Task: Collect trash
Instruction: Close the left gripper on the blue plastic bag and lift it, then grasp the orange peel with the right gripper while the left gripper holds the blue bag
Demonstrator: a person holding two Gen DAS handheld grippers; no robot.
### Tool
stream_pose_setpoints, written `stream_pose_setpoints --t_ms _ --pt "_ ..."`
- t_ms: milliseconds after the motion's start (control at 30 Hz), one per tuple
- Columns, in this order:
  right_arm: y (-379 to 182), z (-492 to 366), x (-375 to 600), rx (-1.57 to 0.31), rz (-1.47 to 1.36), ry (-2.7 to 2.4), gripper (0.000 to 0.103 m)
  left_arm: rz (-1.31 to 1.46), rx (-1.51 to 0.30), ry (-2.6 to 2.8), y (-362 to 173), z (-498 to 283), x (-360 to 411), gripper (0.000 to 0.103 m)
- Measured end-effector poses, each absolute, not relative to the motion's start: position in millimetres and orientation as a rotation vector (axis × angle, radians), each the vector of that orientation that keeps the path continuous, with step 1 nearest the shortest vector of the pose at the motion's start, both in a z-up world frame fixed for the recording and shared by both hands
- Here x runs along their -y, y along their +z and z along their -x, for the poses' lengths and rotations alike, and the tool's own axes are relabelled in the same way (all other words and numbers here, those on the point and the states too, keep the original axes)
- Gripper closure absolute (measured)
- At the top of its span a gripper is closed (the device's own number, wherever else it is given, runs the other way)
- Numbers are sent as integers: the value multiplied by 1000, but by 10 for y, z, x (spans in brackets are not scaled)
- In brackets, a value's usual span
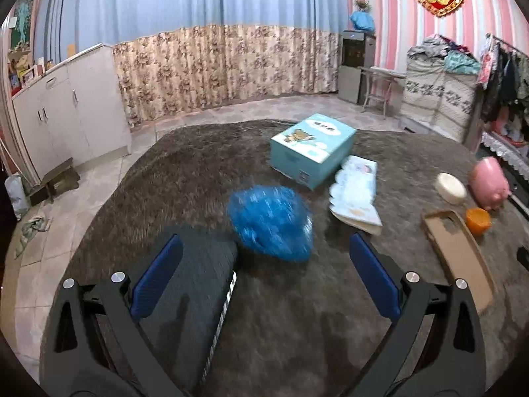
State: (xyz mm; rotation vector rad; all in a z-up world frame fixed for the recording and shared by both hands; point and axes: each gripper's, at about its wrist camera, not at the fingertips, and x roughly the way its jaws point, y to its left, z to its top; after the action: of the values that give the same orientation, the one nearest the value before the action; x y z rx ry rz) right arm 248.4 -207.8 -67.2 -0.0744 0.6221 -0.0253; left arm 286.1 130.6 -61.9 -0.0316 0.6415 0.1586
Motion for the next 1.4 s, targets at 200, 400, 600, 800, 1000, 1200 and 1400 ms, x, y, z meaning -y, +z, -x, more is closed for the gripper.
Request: stream_pose_setpoints --t_ms 200,400,600,800,1000,1200,1400 --pt "-646 -2694 1996 -625 51 36 10 94 -697 155 -722 -3234 -1382 10" --pt "-702 -2864 1876 -646 67 88 10 79 -743 116 -962 -3345 -1302 38" --pt "-753 -3048 1739 -667 102 106 10 105 -715 95 -989 -3288 -1309 61" --pt "-791 -3215 1698 -700 103 133 29 138 -719 92 -1020 -3302 -1355 63" --pt "-835 -3238 1587 -714 124 208 50 126 -727 92 -1040 -3328 -1315 63" --pt "-801 -3163 1591 -694 115 250 73 145 -735 87 -1068 -3349 -1343 63" --pt "-665 -2953 1765 -654 58 243 75 152 -725 81 -1062 -3347 -1351 63"
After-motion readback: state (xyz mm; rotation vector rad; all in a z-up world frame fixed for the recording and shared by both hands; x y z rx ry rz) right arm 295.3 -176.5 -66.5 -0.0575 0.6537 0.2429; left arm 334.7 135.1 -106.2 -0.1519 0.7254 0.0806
